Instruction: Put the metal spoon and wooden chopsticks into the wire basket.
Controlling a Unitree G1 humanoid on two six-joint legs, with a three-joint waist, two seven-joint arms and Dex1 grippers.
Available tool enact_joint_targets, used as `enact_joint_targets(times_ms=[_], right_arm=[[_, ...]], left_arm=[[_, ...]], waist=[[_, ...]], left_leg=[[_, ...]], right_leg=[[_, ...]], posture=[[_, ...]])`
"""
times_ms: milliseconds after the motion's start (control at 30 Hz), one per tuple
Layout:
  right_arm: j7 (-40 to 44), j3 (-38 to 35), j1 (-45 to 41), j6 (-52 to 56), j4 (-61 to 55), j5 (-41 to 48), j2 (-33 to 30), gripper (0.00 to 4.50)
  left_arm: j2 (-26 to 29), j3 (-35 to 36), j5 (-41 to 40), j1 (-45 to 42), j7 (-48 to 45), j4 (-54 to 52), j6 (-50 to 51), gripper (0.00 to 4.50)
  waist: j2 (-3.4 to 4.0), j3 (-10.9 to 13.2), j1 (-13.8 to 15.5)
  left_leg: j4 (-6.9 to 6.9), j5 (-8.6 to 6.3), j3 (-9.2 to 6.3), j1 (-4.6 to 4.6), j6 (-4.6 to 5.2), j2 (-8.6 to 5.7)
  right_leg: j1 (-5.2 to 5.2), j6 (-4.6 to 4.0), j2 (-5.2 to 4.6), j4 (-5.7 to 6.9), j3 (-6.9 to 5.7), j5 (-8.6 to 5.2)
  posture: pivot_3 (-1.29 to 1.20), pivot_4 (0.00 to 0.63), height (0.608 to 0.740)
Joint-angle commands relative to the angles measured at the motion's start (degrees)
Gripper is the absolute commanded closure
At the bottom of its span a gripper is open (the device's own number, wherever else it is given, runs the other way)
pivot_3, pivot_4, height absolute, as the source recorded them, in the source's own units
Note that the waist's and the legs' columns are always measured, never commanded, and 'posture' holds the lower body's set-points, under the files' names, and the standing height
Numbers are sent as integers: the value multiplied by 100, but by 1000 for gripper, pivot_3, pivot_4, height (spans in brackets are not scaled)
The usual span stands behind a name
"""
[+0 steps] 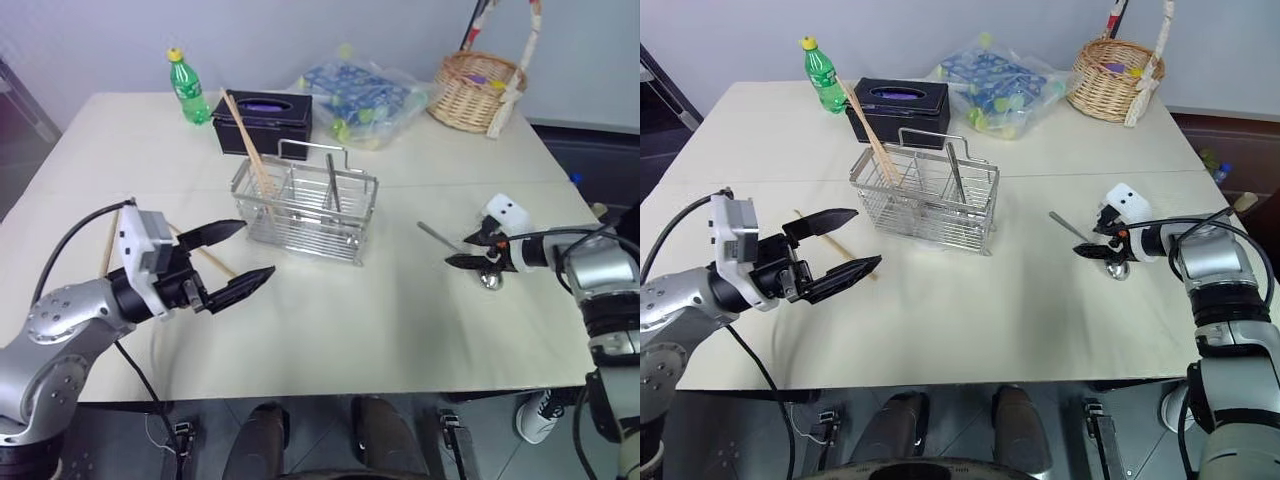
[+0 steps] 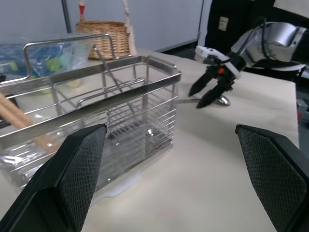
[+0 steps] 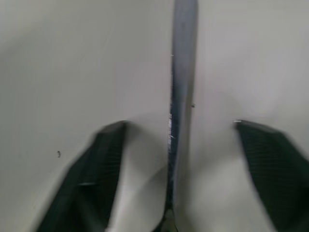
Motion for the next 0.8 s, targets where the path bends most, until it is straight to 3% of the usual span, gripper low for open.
enact_joint_targets(times_ms=[33,167,533,800], right_arm=[[94,164,243,343,-112,-26,35,2756],[88,128,315,484,-300,11,22,4465],[-334,-144,237,459,-364,-28,68,4465],[-1693,-1041,-367,469,-965,201,388,4465]], left_arm=[[-28,25,51,-130,-12,8,-126,0],[-44,18,79,-169,-41,47,-142,0],[-53,-3,119,-183,-213,143,-169,0],[-20,130,-79,-81,-302,140,-36,0]], waist=[[-1,-1,-3],[-1,-1,-14],[-1,-1,-13],[32,19,-22]], left_leg=[[0,0,0,0,0,0],[-3,0,0,1,0,0],[-2,0,-1,0,0,0],[-3,1,1,-10,-1,0]], right_leg=[[0,0,0,0,0,0],[-1,1,0,0,0,0],[-1,0,0,-1,0,0],[-20,0,0,4,1,4]], posture=[[0,150,740],[0,150,740],[0,150,740],[0,150,740]])
